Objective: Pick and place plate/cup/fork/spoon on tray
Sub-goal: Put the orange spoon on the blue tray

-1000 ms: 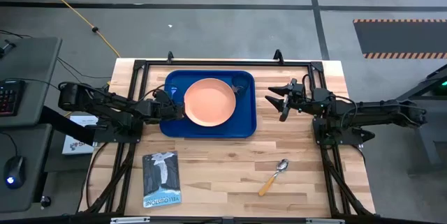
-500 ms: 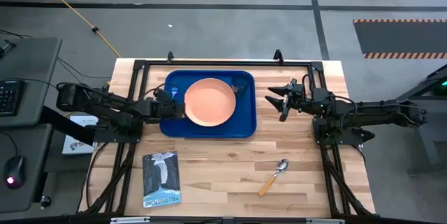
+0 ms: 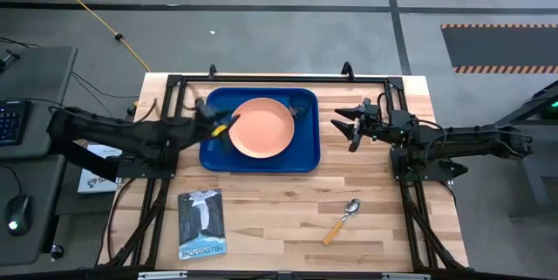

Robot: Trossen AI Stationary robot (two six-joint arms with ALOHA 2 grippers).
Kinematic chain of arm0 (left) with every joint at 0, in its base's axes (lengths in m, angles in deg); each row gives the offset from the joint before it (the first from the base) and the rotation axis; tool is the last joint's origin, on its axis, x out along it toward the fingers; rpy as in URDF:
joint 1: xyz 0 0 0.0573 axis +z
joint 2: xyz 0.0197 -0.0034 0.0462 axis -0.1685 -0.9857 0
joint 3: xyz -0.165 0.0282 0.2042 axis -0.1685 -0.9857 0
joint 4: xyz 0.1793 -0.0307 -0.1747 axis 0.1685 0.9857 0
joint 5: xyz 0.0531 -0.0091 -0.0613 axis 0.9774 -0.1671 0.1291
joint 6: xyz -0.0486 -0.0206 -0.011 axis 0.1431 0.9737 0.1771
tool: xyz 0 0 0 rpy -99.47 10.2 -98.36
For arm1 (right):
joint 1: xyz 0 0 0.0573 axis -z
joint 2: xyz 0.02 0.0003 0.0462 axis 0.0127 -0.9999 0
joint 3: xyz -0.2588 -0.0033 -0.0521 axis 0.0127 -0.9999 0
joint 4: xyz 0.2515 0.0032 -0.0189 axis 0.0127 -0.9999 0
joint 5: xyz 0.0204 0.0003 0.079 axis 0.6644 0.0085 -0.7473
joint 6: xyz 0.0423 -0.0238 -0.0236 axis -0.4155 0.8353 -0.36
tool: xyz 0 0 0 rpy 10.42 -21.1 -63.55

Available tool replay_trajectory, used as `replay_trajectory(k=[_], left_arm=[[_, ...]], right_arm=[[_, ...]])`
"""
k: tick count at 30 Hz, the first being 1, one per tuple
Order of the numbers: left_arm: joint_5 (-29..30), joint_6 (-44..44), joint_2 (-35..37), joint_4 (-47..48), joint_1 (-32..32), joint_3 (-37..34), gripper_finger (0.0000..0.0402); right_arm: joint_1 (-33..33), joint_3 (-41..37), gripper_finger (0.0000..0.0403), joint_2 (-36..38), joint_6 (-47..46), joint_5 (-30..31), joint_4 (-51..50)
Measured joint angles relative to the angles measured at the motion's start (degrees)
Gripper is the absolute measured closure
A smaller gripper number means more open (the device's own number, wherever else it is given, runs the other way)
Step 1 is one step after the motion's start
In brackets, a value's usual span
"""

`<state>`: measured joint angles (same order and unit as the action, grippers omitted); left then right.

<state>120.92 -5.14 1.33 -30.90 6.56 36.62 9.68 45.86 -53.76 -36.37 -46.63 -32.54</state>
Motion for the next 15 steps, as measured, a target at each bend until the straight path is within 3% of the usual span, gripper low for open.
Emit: replay_trajectory(k=[4,9,15], left_arm=[[-10.15,-9.16,5.88,-8.89,-4.19,-3.96,0.0284],[-25.04,-15.39,10.62,-11.99,-5.77,-7.15,0.0284],[-24.01,-15.39,11.51,-12.17,-5.98,-7.27,0.0284]], right_arm=[[0.02,0.0,0.0206,0.0,0.0,0.0,0.0],[0.0,0.0,0.0206,0.0,0.0,0.0,0.36],[0.02,0.0,0.0206,0.0,0.59,0.0,0.52]])
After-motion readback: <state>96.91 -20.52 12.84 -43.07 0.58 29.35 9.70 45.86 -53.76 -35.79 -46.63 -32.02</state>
